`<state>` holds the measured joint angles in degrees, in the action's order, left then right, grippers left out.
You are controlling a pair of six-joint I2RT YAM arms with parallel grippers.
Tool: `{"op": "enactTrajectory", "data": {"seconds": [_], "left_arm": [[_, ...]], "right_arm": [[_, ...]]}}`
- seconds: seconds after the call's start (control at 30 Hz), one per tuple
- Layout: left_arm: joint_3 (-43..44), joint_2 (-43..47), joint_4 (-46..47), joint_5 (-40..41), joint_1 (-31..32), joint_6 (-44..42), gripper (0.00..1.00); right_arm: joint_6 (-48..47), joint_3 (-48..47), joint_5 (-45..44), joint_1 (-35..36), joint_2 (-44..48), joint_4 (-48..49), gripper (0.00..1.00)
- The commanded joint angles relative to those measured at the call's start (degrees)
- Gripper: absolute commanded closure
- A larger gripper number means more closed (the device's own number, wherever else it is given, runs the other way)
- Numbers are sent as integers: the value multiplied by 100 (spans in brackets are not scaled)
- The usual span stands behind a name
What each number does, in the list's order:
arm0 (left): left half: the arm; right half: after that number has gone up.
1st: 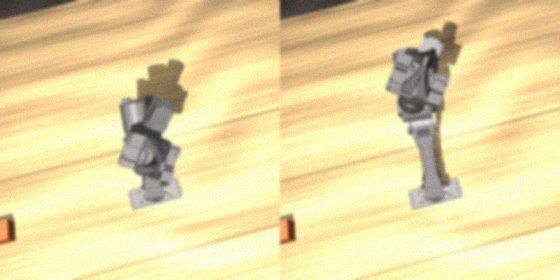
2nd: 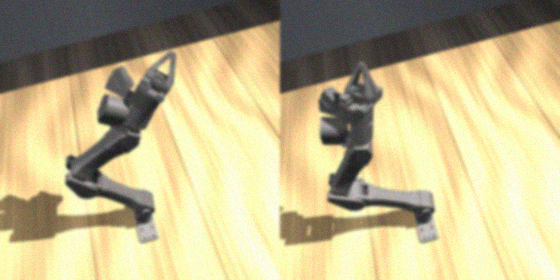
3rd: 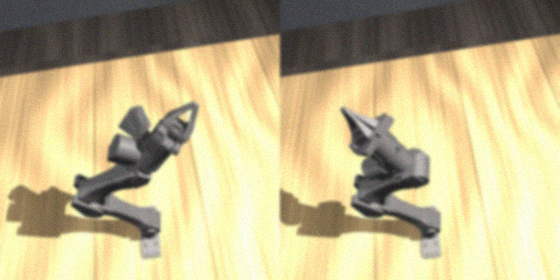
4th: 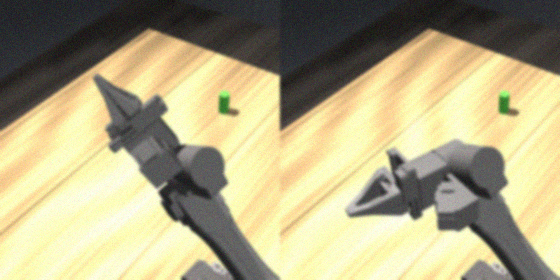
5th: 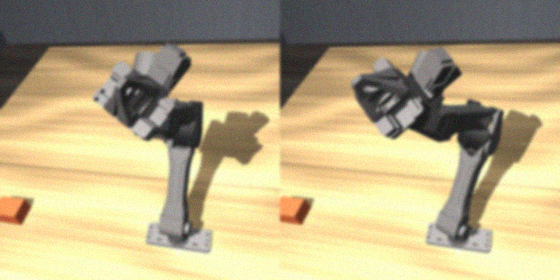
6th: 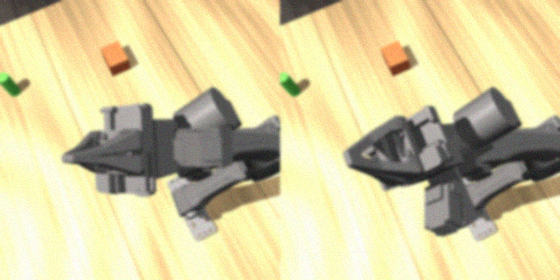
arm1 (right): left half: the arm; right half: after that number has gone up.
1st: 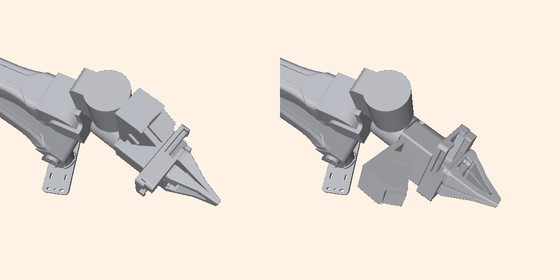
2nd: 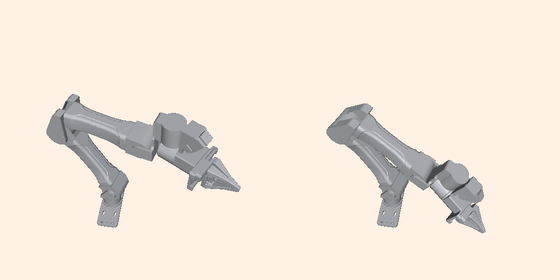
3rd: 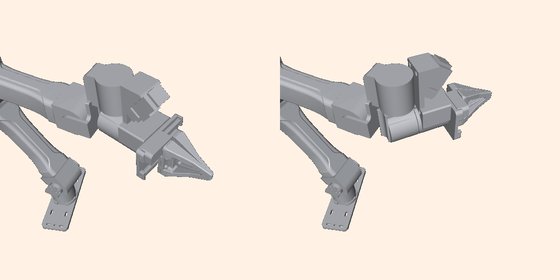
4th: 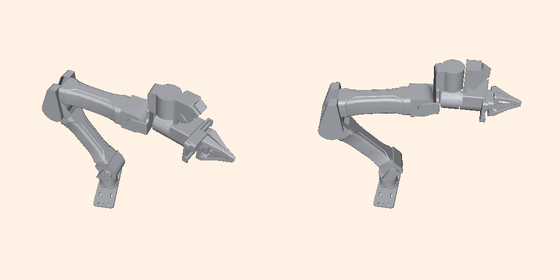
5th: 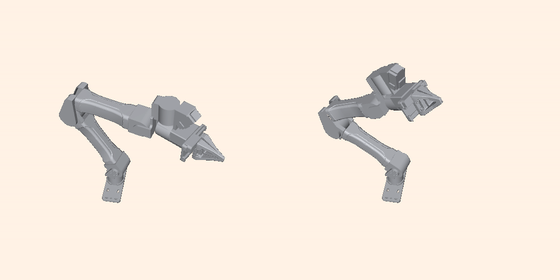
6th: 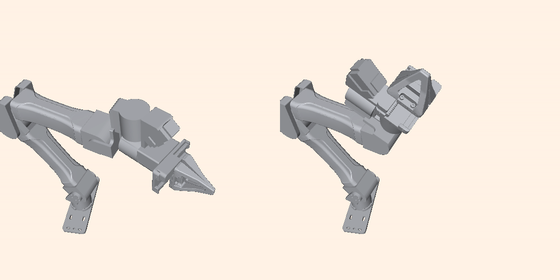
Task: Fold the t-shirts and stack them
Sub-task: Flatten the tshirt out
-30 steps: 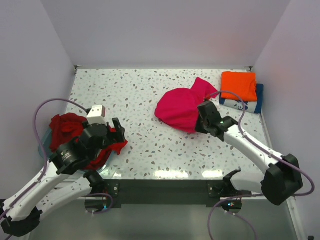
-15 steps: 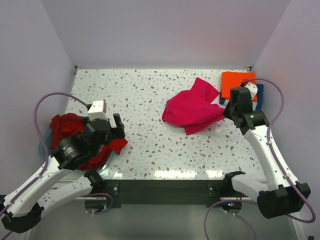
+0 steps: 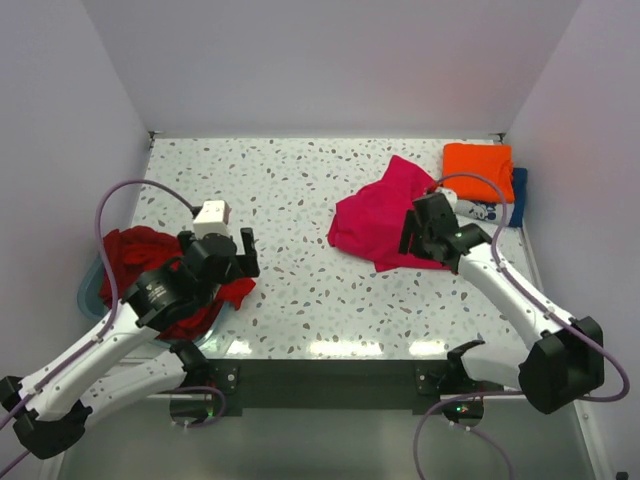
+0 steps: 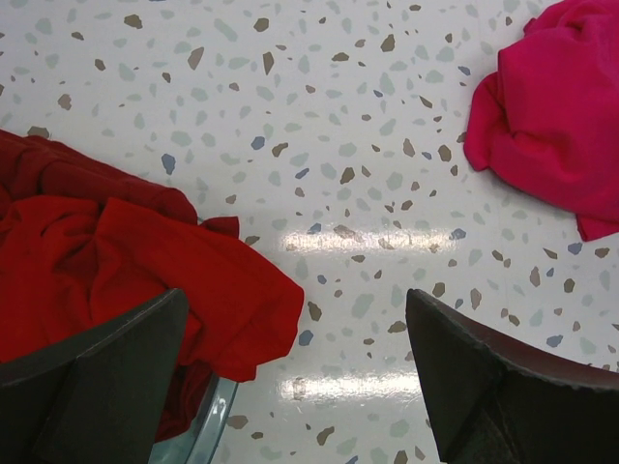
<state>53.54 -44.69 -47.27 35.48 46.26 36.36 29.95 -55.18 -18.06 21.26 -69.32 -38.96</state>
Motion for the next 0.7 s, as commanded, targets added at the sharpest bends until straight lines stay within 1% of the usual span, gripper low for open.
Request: {"op": "enactTrajectory", "data": {"seconds": [0.0, 0.1, 0.17, 0.27, 0.5, 0.67], "left_arm": [[-124, -84, 394, -85, 6, -68, 0], [-203, -93, 429, -94, 6, -59, 0], [-221, -84, 429, -86, 6, -59, 0], [-221, -40, 376, -86, 6, -50, 0], [-247, 92, 253, 20, 6, -50, 0], [-239, 100, 200, 64, -3, -76, 0]], "right_arm": [[457, 524, 321, 457, -160, 546, 36], [625, 605, 277, 1037, -573, 915, 38], [678, 587, 242, 1274, -941, 1030, 39], [731, 473, 102, 1442, -1241, 1180, 40], [696, 262, 22, 1460, -1953, 1425, 41], [722, 271, 40, 1460, -2252, 1681, 42]]}}
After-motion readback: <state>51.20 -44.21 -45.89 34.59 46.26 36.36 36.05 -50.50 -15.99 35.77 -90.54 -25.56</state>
